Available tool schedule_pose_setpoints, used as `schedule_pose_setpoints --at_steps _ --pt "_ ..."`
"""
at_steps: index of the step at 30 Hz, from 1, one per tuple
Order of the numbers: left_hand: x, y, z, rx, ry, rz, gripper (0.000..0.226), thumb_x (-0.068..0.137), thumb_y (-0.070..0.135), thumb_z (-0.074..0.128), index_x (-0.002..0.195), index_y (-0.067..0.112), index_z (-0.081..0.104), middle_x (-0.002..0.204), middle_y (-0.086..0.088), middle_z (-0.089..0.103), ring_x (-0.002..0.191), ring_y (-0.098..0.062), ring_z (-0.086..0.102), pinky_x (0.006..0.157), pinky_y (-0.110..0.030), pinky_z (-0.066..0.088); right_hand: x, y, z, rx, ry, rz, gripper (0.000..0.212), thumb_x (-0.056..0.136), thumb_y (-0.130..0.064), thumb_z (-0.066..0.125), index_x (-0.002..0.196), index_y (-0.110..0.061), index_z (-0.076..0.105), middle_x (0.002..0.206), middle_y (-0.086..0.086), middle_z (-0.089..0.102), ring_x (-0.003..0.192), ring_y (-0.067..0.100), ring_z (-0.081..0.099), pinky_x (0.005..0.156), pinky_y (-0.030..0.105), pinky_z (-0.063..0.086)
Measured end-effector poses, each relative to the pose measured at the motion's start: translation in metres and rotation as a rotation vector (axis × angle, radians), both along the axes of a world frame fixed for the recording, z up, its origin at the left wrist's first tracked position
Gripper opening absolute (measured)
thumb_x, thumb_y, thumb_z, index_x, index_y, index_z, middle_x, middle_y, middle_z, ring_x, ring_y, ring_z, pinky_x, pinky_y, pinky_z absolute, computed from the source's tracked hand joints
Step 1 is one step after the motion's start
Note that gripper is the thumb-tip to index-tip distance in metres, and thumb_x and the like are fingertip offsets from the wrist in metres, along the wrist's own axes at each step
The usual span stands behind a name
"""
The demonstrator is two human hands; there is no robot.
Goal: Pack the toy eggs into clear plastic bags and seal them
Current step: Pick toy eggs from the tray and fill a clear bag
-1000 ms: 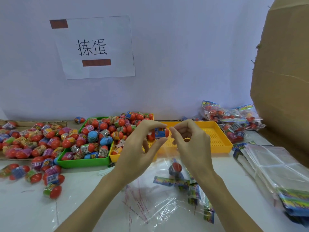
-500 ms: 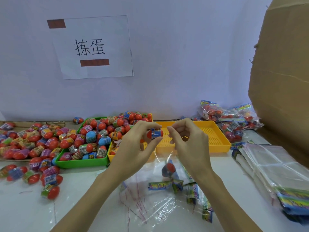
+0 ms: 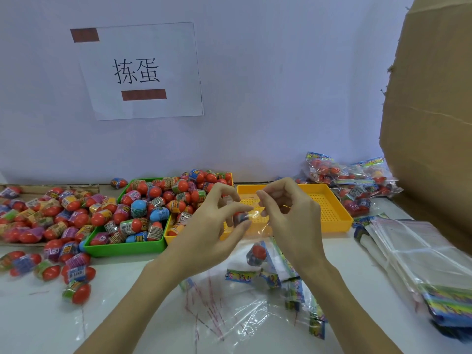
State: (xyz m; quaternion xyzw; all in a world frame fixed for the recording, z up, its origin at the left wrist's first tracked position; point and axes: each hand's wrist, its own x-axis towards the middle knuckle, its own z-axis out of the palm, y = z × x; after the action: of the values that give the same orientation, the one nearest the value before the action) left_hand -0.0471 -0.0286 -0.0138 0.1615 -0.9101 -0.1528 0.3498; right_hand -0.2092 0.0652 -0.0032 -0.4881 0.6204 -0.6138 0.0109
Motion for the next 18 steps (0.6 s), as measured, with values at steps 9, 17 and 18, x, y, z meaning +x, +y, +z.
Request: schedule_pose_setpoints --at_steps 9,17,18 --pt "-0.0004 0.001 -0.001 -0.061 -0.059 0.015 0.015 0.102 0.046 0.058 0.106 0.033 0.064 0.103 0.022 0.059 0.105 -0.009 0.052 0.094 -0.034 0.039 0.0 0.0006 0.001 0.002 0.004 0.013 0.008 0.097 -0.021 0.074 0.095 -0.015 0.069 0.078 -0.006 0.07 0.068 0.01 0.07 0.062 0.027 0.058" --pt "-0.0007 0.0019 -0.0058 -0.09 -0.049 0.081 0.025 0.101 0.049 0.051 0.114 0.033 0.065 0.086 0.021 0.06 0.099 -0.002 0.039 0.095 -0.009 0.027 -0.0023 -0.0009 -0.0012 0.007 0.0 0.025 0.007 0.098 -0.021 0.073 0.096 -0.015 0.069 0.079 -0.005 0.071 0.068 0.01 0.069 0.062 0.017 0.053" --pt "-0.0011 0.0022 -0.0047 -0.107 -0.025 0.079 0.028 0.101 0.048 0.052 0.115 0.03 0.067 0.089 0.02 0.063 0.1 -0.006 0.043 0.096 -0.012 0.029 -0.0032 -0.0014 -0.002 0.011 -0.004 0.033 0.007 0.099 -0.02 0.072 0.096 -0.015 0.068 0.079 -0.005 0.07 0.068 0.01 0.069 0.062 0.017 0.053"
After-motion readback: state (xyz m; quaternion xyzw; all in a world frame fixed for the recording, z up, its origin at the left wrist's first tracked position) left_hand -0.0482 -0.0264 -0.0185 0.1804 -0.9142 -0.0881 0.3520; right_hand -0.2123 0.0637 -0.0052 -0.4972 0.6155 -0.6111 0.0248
